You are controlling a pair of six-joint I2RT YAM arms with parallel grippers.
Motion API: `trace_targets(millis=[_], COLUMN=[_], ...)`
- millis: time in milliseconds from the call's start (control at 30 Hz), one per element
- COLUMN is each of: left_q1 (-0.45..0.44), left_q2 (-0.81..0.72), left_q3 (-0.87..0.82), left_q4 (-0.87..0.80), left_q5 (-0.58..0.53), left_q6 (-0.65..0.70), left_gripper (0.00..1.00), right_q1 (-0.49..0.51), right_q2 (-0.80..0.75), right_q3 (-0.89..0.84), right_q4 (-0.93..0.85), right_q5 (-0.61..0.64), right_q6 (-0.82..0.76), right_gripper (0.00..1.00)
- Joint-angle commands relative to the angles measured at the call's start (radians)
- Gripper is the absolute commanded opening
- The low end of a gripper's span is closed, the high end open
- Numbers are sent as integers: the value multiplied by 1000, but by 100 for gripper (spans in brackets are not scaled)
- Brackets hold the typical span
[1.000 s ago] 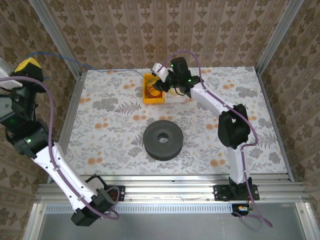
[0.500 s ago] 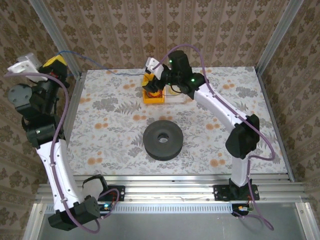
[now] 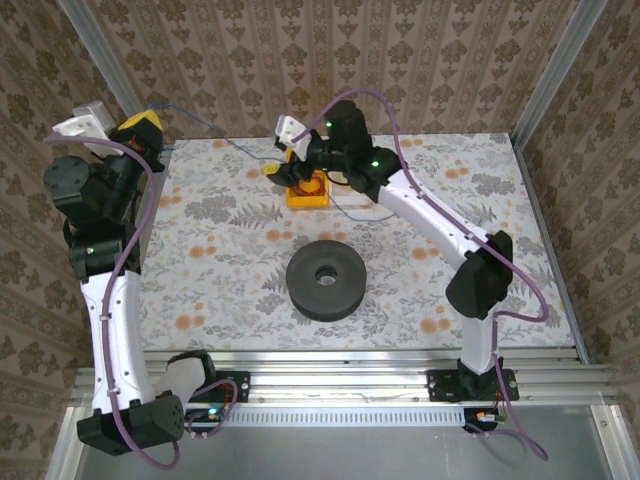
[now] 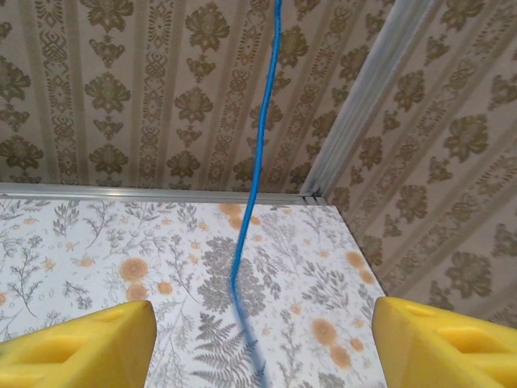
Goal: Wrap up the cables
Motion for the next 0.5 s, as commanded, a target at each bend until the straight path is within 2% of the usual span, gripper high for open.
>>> trace_targets(millis=[0, 300, 467], left_q1=[-16, -24, -25], left_q2=[-5, -8, -16], left_q3=[9, 8, 6], left_q4=[27, 28, 27], left_q5=[-23, -25, -25], left_q6=[32, 40, 44], left_gripper=[0, 0, 0], right_q1=[26, 52, 52], right_q2=[61, 152, 162], right_q3=[86, 194, 206], right_q4=[1, -55, -49], right_q5=[24, 131, 170], right_q6=[2, -24, -19], right_gripper=[69, 62, 43])
